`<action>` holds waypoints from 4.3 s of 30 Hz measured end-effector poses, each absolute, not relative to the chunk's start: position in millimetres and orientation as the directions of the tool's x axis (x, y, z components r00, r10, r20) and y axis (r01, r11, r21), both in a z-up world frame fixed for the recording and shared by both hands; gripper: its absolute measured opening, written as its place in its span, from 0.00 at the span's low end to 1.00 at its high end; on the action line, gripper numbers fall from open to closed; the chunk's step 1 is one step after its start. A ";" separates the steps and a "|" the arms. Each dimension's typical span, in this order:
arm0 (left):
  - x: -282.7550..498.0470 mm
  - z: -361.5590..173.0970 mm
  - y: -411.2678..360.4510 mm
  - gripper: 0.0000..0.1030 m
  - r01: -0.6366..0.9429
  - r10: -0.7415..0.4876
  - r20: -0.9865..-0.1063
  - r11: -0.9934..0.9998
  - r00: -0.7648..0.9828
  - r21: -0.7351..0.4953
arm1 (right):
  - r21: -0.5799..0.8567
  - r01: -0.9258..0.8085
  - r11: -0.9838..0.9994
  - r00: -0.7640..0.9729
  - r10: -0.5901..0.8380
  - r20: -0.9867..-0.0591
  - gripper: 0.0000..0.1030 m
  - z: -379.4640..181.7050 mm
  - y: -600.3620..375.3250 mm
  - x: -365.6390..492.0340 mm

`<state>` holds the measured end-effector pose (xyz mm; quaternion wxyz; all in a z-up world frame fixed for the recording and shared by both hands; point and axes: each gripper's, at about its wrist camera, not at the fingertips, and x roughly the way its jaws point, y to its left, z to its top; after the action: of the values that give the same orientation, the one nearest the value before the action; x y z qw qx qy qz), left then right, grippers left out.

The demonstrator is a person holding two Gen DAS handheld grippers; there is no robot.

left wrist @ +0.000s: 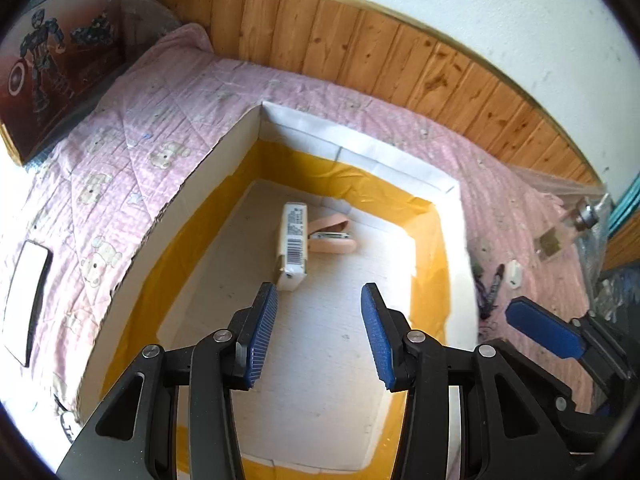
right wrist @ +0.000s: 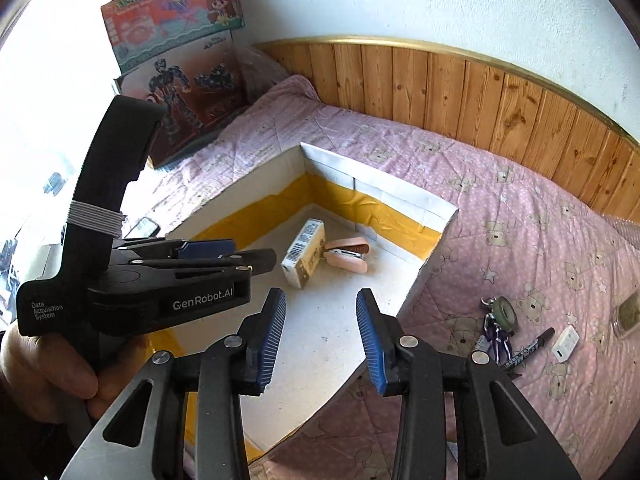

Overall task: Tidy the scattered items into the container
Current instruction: 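Move both open tools back toward the items on the bedspread, then grasp the gold tin with the left tool while the right tool grasps the red staple box, then carry the gold tin and staple box over the white cardboard box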

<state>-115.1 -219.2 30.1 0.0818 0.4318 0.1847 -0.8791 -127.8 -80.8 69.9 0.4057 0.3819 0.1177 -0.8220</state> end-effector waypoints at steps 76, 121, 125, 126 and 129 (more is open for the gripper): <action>-152.0 -35.4 12.6 0.51 -0.114 0.240 -0.817 -0.971 -0.525 -0.212 | 0.160 0.325 -0.932 -0.511 -0.316 -0.799 0.37 -63.5 151.1 -54.0; -29.4 66.1 -122.0 0.51 0.008 0.292 -0.638 -0.906 -0.712 -0.423 | 0.225 0.463 -0.857 -0.609 -0.492 -0.621 0.38 36.9 76.2 -14.7; -25.5 71.0 -136.3 0.51 0.030 0.275 -0.626 -0.902 -0.730 -0.431 | 0.234 0.484 -0.843 -0.604 -0.515 -0.608 0.38 48.1 62.9 -15.4; -25.2 71.7 -141.4 0.51 0.039 0.269 -0.623 -0.900 -0.734 -0.434 | 0.233 0.491 -0.840 -0.604 -0.520 -0.603 0.38 51.1 59.9 -15.2; -25.3 72.9 -156.4 0.51 0.068 0.252 -0.619 -0.893 -0.744 -0.444 | 0.228 0.507 -0.831 -0.607 -0.532 -0.590 0.38 60.3 49.7 -14.9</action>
<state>-25.3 -156.4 72.9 -0.0508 0.3543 0.2253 -0.9062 -14.9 49.7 60.3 0.2899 0.3355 -0.0186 -0.8962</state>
